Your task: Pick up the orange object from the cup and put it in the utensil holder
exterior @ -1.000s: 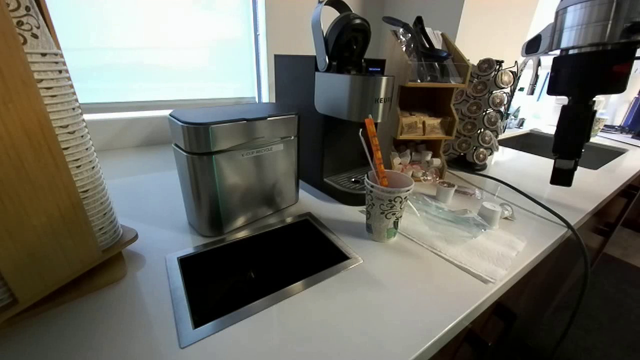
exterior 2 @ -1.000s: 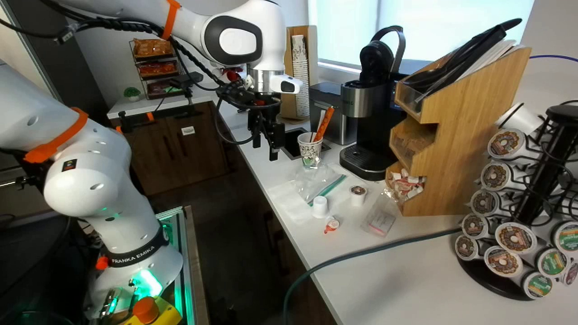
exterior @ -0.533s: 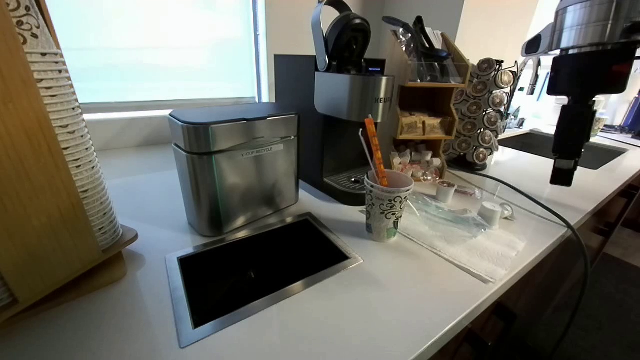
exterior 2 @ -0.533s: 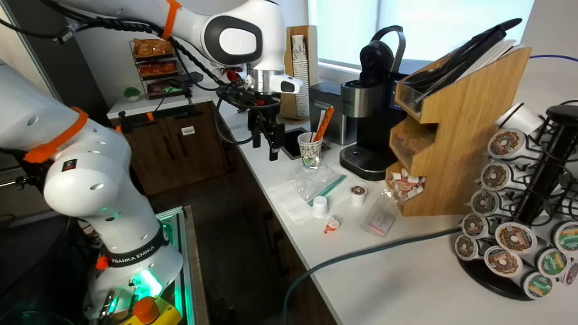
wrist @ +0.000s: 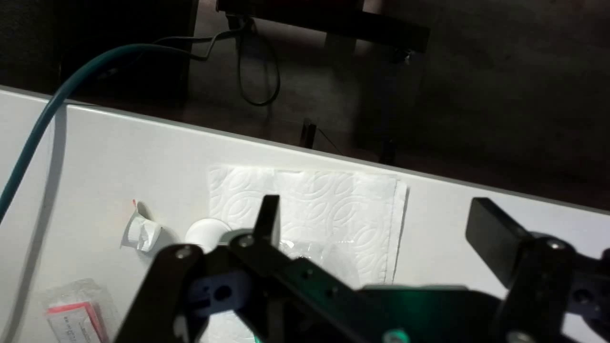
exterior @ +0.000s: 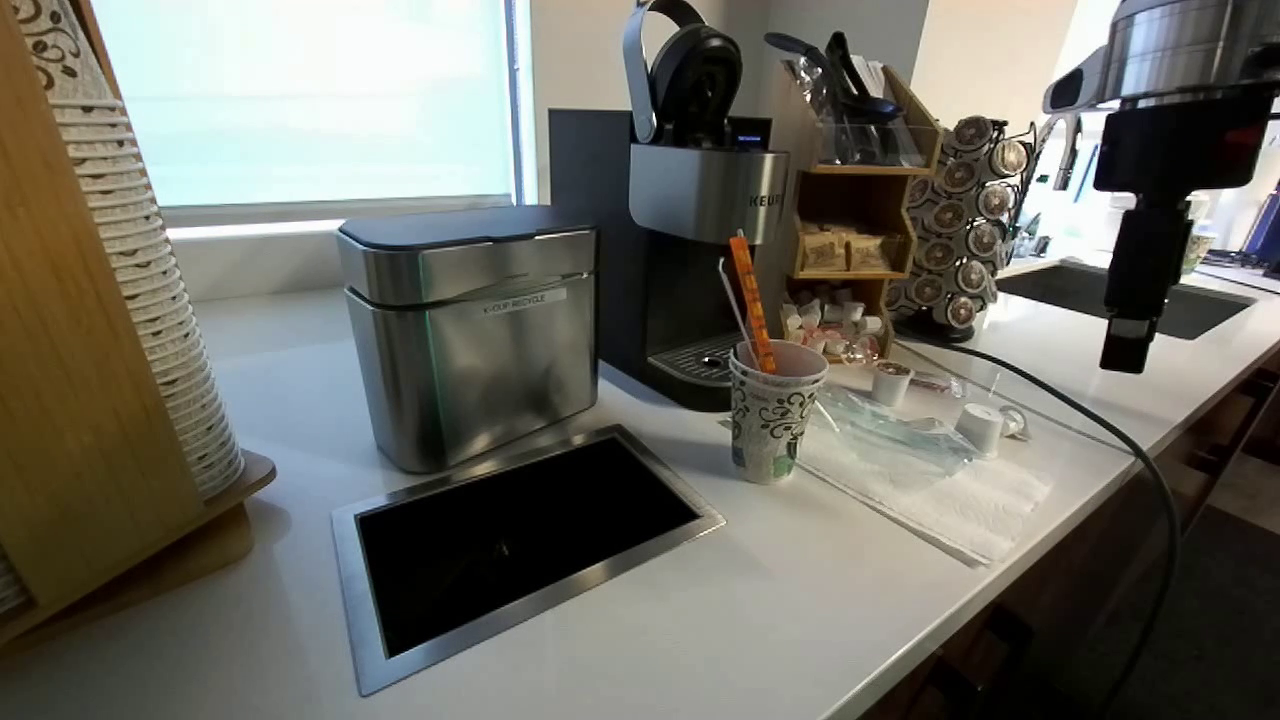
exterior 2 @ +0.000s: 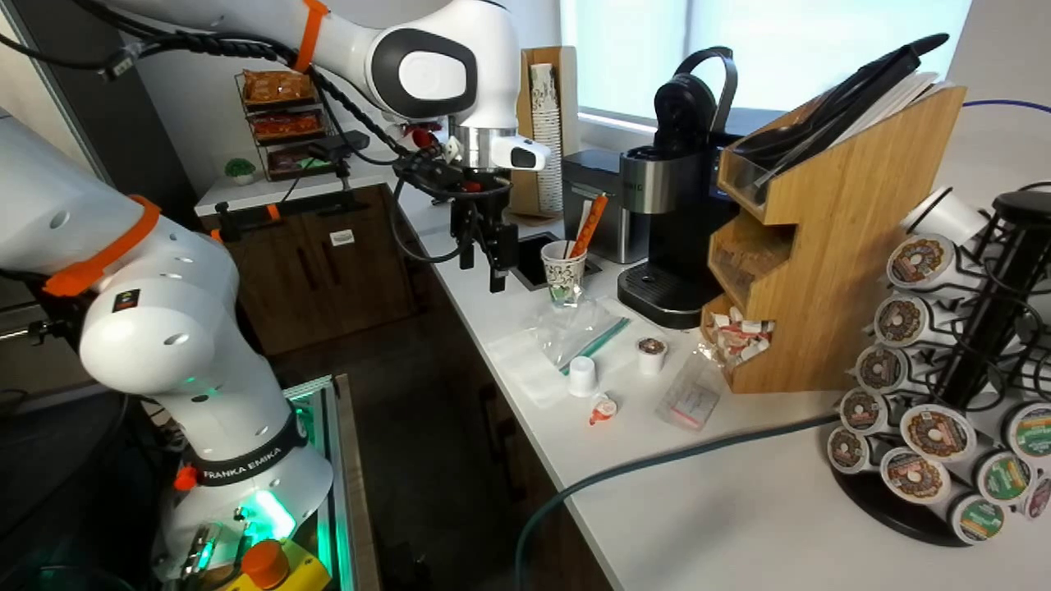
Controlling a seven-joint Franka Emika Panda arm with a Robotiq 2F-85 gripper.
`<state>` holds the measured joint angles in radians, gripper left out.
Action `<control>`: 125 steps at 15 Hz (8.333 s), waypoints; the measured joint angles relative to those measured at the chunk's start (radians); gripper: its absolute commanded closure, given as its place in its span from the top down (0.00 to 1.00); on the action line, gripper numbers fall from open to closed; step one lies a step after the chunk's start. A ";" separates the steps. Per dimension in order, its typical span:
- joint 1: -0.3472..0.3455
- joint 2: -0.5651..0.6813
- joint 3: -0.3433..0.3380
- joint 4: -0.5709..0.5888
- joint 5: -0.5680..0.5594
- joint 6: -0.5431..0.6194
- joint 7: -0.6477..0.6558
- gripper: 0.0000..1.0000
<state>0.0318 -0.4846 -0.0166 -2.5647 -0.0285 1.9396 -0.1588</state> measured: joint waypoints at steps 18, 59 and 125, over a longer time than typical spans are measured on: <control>-0.030 -0.003 0.030 0.020 0.013 0.414 0.309 1.00; 0.135 0.609 0.231 0.506 -0.953 0.366 1.629 0.18; 0.244 0.092 0.283 0.434 -0.928 -0.110 1.788 0.02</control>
<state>0.2761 -0.3927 0.2663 -2.1302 -0.9564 1.8294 1.6288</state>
